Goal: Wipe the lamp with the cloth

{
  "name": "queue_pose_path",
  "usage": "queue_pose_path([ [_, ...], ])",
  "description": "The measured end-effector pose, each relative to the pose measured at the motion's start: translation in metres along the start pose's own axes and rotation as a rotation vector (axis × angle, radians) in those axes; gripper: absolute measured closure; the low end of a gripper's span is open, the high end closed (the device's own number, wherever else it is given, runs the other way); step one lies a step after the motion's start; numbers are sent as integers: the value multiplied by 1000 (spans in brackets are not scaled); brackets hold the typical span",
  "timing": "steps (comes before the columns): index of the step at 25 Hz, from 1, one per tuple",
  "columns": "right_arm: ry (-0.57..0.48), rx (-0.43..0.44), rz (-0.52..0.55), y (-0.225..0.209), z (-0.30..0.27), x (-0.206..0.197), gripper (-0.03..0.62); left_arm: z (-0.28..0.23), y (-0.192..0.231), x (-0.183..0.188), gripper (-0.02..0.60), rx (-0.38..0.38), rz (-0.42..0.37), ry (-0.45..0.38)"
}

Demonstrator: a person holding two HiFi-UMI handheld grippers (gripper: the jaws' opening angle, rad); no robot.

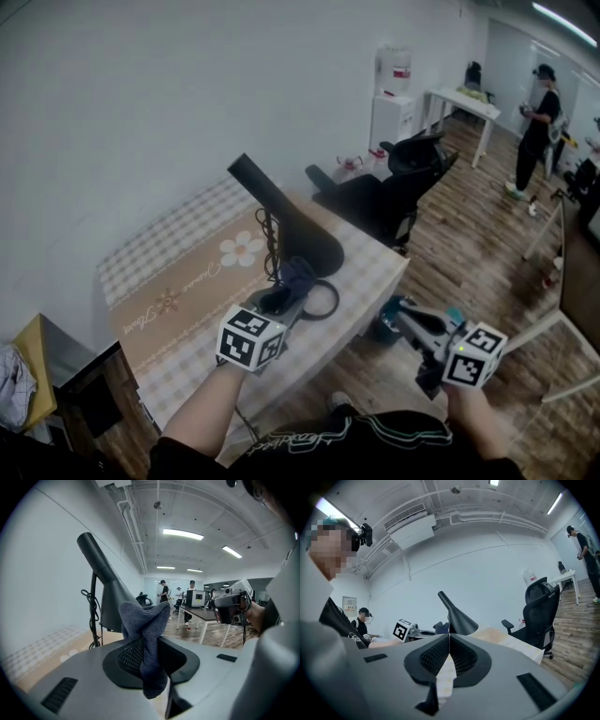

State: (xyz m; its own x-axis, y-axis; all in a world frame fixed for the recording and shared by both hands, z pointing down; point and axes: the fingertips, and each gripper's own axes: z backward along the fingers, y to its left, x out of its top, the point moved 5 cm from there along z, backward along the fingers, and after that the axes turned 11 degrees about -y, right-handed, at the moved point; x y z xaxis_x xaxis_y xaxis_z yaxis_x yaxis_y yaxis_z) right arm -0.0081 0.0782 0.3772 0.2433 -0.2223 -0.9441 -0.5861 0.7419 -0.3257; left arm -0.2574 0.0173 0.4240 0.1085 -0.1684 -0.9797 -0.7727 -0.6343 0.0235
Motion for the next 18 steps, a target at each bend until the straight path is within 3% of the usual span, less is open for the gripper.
queue_pose_path([
  [9, 19, 0, 14, 18, 14, -12, 579, 42, -43, 10, 509, -38, 51, -96],
  [18, 28, 126, -3, -19, -12, 6, 579, 39, -53, 31, 509, 91, 49, -131],
])
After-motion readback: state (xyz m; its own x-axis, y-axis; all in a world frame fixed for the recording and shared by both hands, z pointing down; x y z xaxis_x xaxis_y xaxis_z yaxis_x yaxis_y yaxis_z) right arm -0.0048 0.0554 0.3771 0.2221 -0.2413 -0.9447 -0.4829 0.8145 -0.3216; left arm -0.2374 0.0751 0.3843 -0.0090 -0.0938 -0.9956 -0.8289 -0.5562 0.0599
